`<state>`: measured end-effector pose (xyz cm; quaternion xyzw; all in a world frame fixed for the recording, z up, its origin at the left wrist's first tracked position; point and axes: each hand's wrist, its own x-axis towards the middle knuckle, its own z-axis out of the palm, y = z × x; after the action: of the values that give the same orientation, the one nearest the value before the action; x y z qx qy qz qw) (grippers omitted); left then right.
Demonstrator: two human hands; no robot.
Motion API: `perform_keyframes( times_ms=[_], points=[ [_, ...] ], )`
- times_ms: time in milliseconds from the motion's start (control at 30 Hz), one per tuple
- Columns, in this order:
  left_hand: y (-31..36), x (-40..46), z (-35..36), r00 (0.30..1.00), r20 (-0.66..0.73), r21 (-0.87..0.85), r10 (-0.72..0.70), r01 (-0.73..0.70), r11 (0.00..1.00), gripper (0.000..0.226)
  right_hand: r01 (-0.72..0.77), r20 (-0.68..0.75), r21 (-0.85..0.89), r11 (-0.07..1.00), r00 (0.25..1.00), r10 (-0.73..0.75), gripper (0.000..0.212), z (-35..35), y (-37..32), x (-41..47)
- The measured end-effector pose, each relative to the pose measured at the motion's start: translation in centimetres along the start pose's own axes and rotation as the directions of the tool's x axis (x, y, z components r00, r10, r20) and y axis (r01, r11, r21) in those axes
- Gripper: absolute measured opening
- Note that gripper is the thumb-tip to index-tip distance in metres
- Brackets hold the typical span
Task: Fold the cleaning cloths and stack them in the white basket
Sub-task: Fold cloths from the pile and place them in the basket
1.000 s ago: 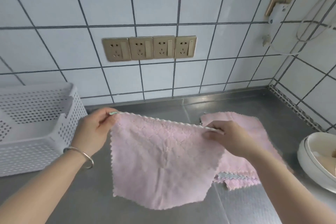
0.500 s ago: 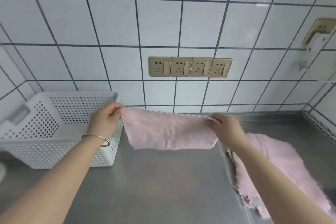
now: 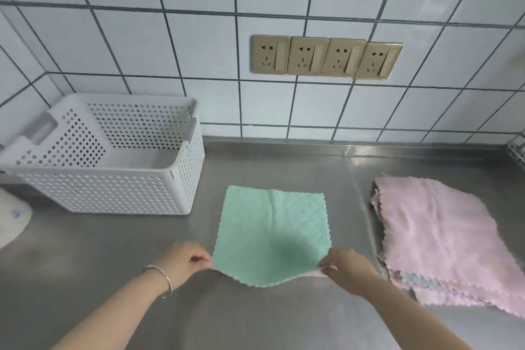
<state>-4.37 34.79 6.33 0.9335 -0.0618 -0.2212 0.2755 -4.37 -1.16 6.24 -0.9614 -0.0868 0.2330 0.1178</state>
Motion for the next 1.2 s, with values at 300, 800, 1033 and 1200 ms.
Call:
perform_keyframes(
  times_ms=[300, 800, 1033, 1200],
  points=[
    [-1.5, -0.5, 3.5, 0.955, 0.266, 0.290, -0.128, 0.047, 0.956, 0.019, 0.122, 0.199, -0.156, 0.980, 0.976, -0.090, 0.037, 3.7, 0.3, -1.4],
    [-0.7, 14.6, 2.1, 0.745, -0.223, -0.531, -0.629, 0.448, 0.719, 0.018, -0.504, -0.144, 0.597, 0.624, 0.698, 0.702, 0.023, 3.8, 2.3, 11.0],
    [1.1, 16.4, 2.7, 0.746, -0.285, -0.293, -0.602, 0.530, 0.795, 0.022, -0.569, -0.119, 0.558, 0.604, 0.665, 0.737, 0.025, 3.7, 2.1, 13.3],
    [0.5, 16.0, 2.7, 0.763, -0.300, -0.223, -0.572, 0.527, 0.820, 0.023, -0.568, -0.168, 0.526, 0.633, 0.660, 0.732, 0.018, 3.7, 1.3, 12.8]
  ],
)
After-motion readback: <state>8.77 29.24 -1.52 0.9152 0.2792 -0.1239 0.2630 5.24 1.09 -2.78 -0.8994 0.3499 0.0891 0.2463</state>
